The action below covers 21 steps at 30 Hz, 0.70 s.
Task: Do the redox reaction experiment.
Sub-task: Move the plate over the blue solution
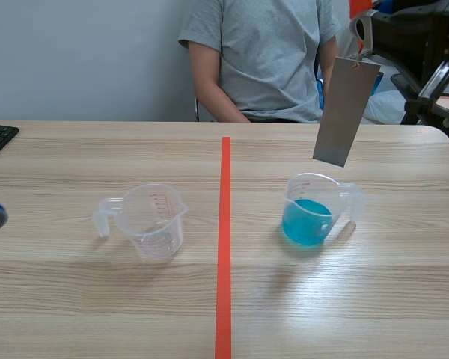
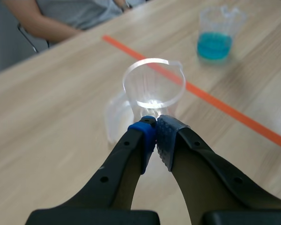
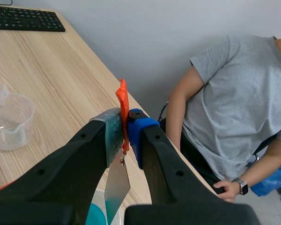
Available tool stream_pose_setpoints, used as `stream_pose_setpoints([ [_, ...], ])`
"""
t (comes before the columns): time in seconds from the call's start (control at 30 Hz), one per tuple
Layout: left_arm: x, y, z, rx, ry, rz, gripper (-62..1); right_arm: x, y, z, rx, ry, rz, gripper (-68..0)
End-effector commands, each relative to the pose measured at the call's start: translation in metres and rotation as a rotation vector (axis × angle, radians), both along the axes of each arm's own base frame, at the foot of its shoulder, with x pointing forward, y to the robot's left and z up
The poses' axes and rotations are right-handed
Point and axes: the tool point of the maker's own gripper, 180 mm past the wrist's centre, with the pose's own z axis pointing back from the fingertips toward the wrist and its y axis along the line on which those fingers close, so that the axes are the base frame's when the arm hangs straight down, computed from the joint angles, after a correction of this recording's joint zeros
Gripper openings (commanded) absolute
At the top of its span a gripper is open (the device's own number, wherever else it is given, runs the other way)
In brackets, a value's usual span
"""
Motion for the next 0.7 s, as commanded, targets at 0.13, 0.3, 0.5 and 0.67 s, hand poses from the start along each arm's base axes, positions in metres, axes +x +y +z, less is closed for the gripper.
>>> stream_pose_setpoints([
  [0.13, 0.018, -0.038, 0.010, -0.030, -0.043, -0.094, -56.2, 0.001, 0.000, 0.012, 0.011, -0.032, 0.004, -66.4],
  [0.3, 0.028, -0.072, 0.010, -0.036, -0.054, -0.179, -56.2, 0.001, 0.000, 0.012, 0.011, -0.032, 0.004, -66.4],
  [0.5, 0.048, -0.107, 0.004, -0.011, -0.075, -0.197, -56.2, 0.001, 0.000, 0.012, 0.012, -0.032, 0.004, -66.4],
  [0.67, 0.063, -0.133, -0.001, -0.002, -0.084, -0.211, -56.3, 0.001, 0.000, 0.012, 0.012, -0.032, 0.004, -66.4],
])
